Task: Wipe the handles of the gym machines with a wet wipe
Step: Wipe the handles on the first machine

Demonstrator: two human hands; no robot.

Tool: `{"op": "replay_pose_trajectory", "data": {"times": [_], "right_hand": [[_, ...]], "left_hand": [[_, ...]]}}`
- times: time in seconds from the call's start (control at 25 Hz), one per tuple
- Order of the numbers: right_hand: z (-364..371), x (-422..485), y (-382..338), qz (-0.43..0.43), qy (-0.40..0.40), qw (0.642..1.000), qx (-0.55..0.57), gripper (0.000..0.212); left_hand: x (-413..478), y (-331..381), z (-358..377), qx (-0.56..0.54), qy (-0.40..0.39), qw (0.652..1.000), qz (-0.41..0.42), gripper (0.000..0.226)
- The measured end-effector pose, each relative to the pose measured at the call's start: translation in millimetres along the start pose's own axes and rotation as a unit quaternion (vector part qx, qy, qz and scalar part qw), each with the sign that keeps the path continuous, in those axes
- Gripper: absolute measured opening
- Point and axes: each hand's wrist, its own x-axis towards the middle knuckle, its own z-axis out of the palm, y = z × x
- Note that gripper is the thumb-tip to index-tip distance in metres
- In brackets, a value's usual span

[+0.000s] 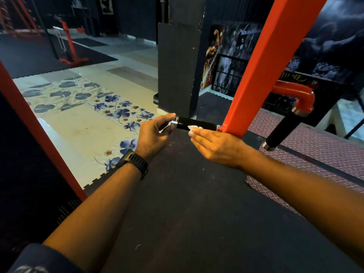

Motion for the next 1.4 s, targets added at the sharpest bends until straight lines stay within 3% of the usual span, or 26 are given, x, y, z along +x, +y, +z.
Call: {"op": "replay_pose_trajectory", "data": {"times": [0.16, 0.28, 0.4, 0.68, 0.84, 0.96, 1.04, 1.12, 1.16, 1.24, 1.4], "right_hand": [[-6, -20, -1, 0.010, -0.026, 0.999, 0.021, 0.042], [-15, 9, 3, 0.165, -0.047, 0.984, 0.056, 0.038], [-38, 43, 0, 0.333, -0.159, 0.914, 0.172, 0.036], [-62, 61, 12, 0.441, -0.206, 0.838, 0.247, 0.025], [-55, 55, 6, 0.421, -0.186, 0.849, 0.259, 0.029], [-43, 64, 7, 0.476, -0.148, 0.820, 0.281, 0.024], [-36, 58, -13, 0.433, -0.036, 0.855, 0.283, 0.029], [-20, 33, -27, 0.321, 0.085, 0.922, 0.202, 0.033], [-11, 19, -24, 0.245, 0.100, 0.950, 0.164, 0.035], [0, 7, -7, 0.113, 0.084, 0.984, 0.105, 0.040], [5, 32, -2, -0.040, 0.012, 0.997, 0.067, 0.039]], "left_hand": [[-1, 1, -1, 0.000, -0.003, 1.000, -0.010, 0.034], [-3, 4, 2, -0.021, 0.010, 1.000, -0.012, 0.035], [-2, 4, -1, -0.003, -0.001, 1.000, -0.010, 0.035], [-3, 6, -1, 0.009, 0.001, 1.000, -0.007, 0.037], [0, 2, -1, 0.020, 0.001, 1.000, 0.000, 0.035], [2, 3, 3, 0.012, 0.008, 1.000, -0.012, 0.035], [1, 2, 2, 0.005, 0.005, 1.000, -0.009, 0.035], [-1, 1, -1, -0.001, 0.008, 1.000, -0.001, 0.036], [-2, 0, -1, -0.005, 0.010, 1.000, 0.001, 0.036], [-2, 1, 0, -0.013, 0.003, 1.000, -0.004, 0.034], [-1, 1, -4, -0.035, -0.005, 0.999, -0.010, 0.033]]}}
